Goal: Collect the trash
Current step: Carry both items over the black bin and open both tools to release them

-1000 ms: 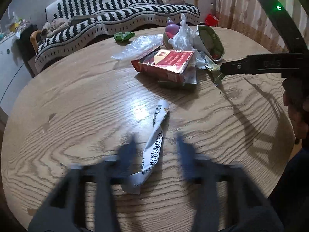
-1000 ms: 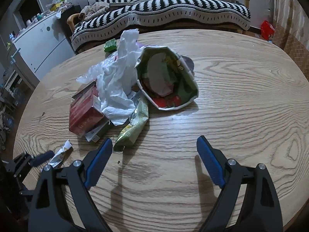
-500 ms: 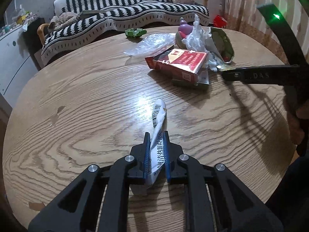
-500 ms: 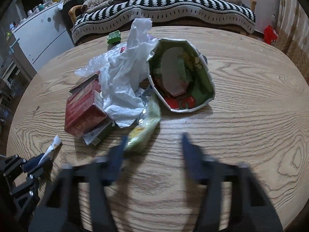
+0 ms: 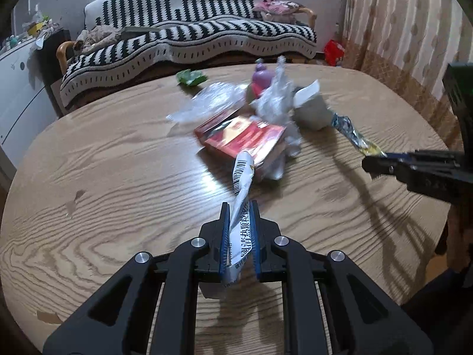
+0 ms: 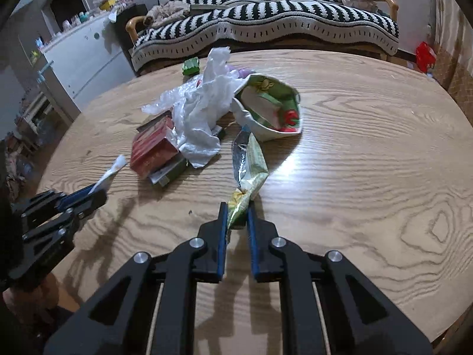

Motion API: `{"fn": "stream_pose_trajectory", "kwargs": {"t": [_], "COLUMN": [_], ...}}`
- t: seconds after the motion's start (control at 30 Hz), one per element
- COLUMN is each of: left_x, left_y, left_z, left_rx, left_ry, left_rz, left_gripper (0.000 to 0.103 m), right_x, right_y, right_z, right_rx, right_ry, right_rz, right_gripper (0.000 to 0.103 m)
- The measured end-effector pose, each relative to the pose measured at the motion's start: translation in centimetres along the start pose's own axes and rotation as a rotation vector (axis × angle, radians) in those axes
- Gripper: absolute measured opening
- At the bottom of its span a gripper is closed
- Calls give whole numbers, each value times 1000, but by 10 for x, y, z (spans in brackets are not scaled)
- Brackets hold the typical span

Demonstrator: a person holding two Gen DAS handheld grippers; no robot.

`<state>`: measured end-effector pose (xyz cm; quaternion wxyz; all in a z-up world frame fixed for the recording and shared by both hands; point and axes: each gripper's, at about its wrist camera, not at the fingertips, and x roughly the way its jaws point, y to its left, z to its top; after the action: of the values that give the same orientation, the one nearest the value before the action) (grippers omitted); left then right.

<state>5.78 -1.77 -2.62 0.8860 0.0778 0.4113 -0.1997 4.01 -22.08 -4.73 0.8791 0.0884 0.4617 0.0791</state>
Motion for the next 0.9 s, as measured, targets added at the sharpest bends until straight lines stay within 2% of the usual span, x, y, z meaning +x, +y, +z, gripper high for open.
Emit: {"fn": "stream_pose_trajectory", "kwargs": {"t": [0.23,0.43,0.67,0.9], "left_x": [-3,6,20,30], "left_y": [-52,-120,-218,-326], "left_z": [18,34,42,32], "left_rx": [21,84,178,285], "left_ry": [-32,-36,-24,-18], "left_rz": [-76,-160,-279,-424], "left_gripper": [12,12,12,12], "right_x": [-43,-88,-149,-198], "right_y": [-45,-110,-203,-281], "right_z": [-14,-37,-90,-154], "right_rx": [51,139,287,439], "right_ry": [-46,-82,-121,-139], "right_rz": [-38,-129,-267,-398], "right_gripper": [13,13,13,13]}}
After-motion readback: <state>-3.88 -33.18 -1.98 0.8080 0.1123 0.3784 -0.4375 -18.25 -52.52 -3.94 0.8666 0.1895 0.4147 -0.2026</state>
